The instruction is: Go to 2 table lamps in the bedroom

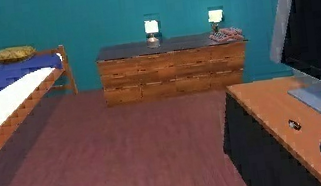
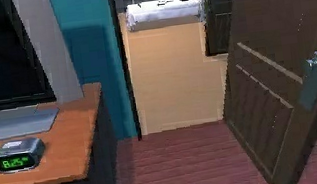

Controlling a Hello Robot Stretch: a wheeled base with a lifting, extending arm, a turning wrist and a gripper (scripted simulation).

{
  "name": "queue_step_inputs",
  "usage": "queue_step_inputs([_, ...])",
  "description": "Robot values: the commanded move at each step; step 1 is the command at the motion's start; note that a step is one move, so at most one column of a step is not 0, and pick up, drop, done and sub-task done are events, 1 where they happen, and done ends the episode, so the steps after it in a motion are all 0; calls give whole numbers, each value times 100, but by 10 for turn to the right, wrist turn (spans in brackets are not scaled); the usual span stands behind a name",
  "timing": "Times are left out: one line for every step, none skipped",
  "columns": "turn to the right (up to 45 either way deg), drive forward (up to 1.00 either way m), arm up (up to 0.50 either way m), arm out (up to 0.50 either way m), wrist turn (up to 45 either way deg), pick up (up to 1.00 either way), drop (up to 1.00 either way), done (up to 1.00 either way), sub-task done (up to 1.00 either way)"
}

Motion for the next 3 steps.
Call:
queue_step_inputs([0, 100, 0, 0, 0, 0, 0, 0, 0])
queue_step_inputs([0, 75, 0, 0, 0, 0, 0, 0, 0])
queue_step_inputs([360, 0, 0, 0, 0, 0, 0, 0, 0])
